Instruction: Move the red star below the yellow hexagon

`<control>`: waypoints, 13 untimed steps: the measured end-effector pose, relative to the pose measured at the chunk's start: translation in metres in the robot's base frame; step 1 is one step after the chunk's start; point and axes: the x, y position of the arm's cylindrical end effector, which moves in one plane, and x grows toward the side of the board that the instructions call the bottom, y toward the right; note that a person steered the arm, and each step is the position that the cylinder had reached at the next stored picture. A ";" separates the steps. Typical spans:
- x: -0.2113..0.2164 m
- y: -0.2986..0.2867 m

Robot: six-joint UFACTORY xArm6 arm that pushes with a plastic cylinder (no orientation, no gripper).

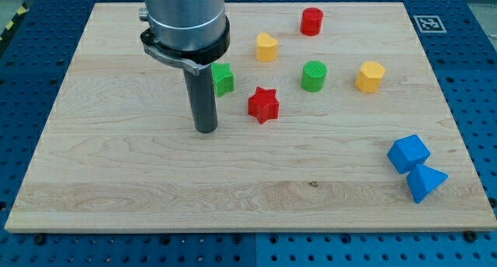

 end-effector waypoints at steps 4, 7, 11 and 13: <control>-0.026 0.047; -0.045 0.086; -0.030 0.129; -0.029 0.185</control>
